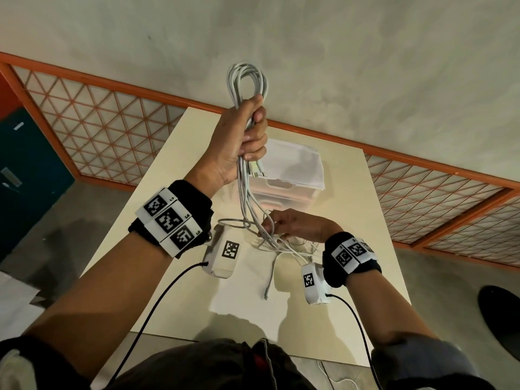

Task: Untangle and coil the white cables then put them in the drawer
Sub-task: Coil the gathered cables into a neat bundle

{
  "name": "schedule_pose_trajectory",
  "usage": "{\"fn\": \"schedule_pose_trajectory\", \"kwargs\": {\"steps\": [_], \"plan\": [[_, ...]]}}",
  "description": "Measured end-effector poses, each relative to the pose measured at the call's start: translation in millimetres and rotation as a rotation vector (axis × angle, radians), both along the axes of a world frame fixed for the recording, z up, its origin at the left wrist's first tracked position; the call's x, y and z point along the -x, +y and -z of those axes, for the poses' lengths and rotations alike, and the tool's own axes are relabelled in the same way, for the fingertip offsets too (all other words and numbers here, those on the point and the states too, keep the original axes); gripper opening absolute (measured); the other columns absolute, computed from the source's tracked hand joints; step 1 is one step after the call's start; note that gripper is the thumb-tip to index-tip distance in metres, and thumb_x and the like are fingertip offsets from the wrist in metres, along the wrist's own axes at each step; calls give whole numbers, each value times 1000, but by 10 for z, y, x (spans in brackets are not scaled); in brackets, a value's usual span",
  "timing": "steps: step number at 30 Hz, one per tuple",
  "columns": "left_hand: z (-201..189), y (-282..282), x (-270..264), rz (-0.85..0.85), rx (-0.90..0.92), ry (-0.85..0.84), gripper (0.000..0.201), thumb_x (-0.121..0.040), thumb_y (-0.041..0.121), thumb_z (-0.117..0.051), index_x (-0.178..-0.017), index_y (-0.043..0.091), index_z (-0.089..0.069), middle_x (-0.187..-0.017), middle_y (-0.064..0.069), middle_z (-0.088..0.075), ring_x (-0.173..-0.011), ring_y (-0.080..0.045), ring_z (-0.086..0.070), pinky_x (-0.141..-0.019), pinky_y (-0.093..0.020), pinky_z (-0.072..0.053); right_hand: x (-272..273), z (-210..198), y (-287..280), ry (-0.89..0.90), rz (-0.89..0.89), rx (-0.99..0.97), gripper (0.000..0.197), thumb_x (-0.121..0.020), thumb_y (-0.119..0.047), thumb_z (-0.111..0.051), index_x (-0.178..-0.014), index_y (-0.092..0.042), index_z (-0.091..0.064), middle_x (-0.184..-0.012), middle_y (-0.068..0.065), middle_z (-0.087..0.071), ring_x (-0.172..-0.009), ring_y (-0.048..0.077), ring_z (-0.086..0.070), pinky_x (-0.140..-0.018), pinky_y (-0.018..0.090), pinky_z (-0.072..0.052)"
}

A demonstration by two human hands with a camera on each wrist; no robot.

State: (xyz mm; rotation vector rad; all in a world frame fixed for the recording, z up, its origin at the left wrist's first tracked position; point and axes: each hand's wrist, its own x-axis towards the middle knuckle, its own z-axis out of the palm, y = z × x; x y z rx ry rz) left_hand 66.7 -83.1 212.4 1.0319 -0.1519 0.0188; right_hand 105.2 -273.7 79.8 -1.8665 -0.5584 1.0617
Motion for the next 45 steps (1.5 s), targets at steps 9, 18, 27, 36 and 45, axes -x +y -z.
{"fn": "schedule_pose_trajectory", "kwargs": {"steps": [9, 18, 27, 36, 45], "plan": [[-143, 21, 91, 166, 39, 14, 39, -101, 29, -31, -64, 17, -36, -35, 11, -25, -24, 0, -16, -28, -10, -16, -261, 420, -365, -495, 523, 448, 24, -93, -7, -46, -87, 0, -69, -70, 4, -64, -47, 4, -56, -48, 8, -41], [-100, -13, 125, 304, -29, 33, 39, -101, 30, -30, -65, 17, -36, -35, 12, -25, -23, 1, -16, -29, -8, -17, -214, 642, -720, -262, 876, 557, 27, -95, -10, -43, -71, -5, -55, -58, 5, -54, -51, 15, -50, -53, 26, -46], [141, -36, 103, 326, -221, 40, 38, -101, 28, -34, -66, 16, -37, -39, 11, -25, -27, -1, -16, -32, -11, -16, -198, 30, -319, 108, 1002, -368, 23, -98, -10, -37, -76, -10, -44, -66, 11, -49, -37, 10, -44, -39, 18, -36], [348, -96, 76, 327, -283, 78, 38, -102, 26, -34, -65, 16, -38, -40, 10, -25, -27, -2, -16, -32, -11, -18, -300, -468, -16, 223, 982, -775, 32, -103, -23, -32, -76, -14, -47, -53, 2, -65, -44, 8, -60, -47, 19, -50], [381, 53, 51, 350, -406, 76, 37, -100, 27, -38, -65, 16, -39, -41, 10, -25, -29, -3, -16, -33, -12, -19, -297, -428, -264, -51, 1109, -753, 30, -103, -32, -27, -78, -22, -42, -54, -7, -41, -41, 7, -36, -42, 16, -32]]}}
